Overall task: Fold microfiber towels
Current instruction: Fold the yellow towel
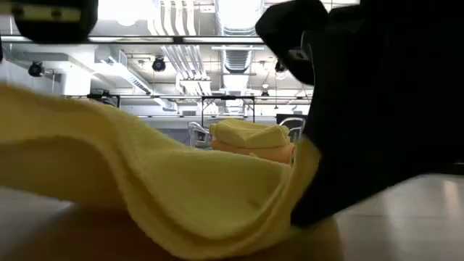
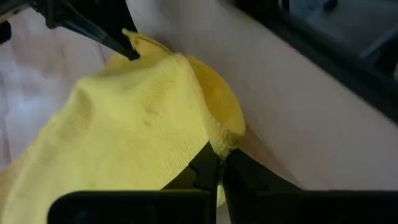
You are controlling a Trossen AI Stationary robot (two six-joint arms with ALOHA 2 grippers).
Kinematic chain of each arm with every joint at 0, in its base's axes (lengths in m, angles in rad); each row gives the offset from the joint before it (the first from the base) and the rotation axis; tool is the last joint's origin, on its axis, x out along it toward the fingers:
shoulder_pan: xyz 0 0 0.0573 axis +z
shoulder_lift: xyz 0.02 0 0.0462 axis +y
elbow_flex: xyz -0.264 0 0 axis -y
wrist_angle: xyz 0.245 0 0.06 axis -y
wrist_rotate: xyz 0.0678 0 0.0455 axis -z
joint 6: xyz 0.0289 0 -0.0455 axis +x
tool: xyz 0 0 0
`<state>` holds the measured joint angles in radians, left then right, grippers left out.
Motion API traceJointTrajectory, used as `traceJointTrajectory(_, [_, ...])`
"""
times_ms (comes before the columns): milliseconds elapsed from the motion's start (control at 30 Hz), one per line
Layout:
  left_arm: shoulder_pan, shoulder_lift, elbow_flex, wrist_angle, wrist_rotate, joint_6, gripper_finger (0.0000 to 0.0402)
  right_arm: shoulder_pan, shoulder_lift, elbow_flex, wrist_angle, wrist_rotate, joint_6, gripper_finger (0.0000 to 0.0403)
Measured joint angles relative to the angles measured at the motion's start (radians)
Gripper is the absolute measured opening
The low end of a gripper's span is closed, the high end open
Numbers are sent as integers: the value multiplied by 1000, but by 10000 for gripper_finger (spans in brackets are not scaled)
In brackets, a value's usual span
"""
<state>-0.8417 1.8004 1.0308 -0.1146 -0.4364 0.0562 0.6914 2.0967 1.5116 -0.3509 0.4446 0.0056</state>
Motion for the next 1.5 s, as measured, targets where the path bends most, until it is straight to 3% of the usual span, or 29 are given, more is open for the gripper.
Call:
traceJointTrajectory(333, [5,-82,-19,-137,96,-232,0,14,-87,-13,-61,7,107,9])
traceJointTrajectory(600, [24,-128,-24,-134,150,-234,0,8,-140,-15,-55,28,125,9])
traceJointTrajectory(733, [51,-148,-89,-73,175,-232,0,4,-148,-46,13,28,137,9])
traceJointTrajectory(833, [73,-161,-167,50,242,-249,0,4,-148,-98,65,27,163,8])
traceJointTrajectory(1067, [95,-237,-323,296,274,-261,0,3,-222,-302,322,56,189,8])
traceJointTrajectory(1300, [193,-439,-498,387,277,-262,0,-79,-392,-542,562,81,185,8])
traceJointTrajectory(1500, [352,-577,-626,401,310,-264,0,-198,-446,-650,583,78,240,8])
